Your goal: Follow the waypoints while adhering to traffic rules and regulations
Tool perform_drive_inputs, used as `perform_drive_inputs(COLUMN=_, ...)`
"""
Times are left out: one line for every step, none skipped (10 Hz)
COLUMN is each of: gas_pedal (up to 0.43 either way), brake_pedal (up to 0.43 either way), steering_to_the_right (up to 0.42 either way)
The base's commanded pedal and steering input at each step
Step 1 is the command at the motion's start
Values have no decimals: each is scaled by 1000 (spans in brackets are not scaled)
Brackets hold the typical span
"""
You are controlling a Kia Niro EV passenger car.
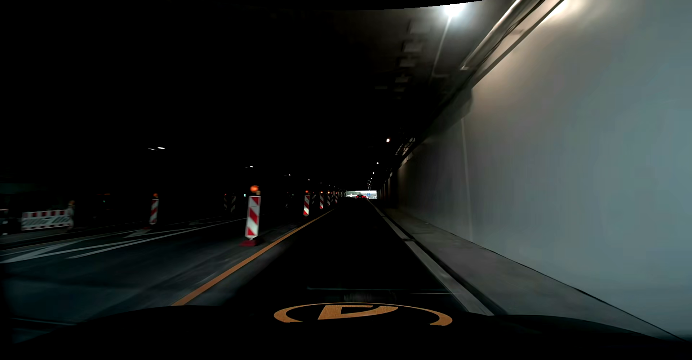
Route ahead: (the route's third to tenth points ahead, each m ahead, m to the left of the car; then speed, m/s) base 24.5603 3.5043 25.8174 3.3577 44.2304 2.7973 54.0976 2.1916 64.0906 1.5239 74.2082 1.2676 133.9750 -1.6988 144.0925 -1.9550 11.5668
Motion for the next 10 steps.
perform_drive_inputs(gas_pedal=118, brake_pedal=0, steering_to_the_right=2)
perform_drive_inputs(gas_pedal=118, brake_pedal=0, steering_to_the_right=1)
perform_drive_inputs(gas_pedal=118, brake_pedal=0, steering_to_the_right=1)
perform_drive_inputs(gas_pedal=118, brake_pedal=0, steering_to_the_right=0)
perform_drive_inputs(gas_pedal=118, brake_pedal=0, steering_to_the_right=0)
perform_drive_inputs(gas_pedal=118, brake_pedal=0, steering_to_the_right=0)
perform_drive_inputs(gas_pedal=118, brake_pedal=0, steering_to_the_right=-2)
perform_drive_inputs(gas_pedal=118, brake_pedal=0, steering_to_the_right=-2)
perform_drive_inputs(gas_pedal=118, brake_pedal=0, steering_to_the_right=-2)
perform_drive_inputs(gas_pedal=118, brake_pedal=0, steering_to_the_right=-2)
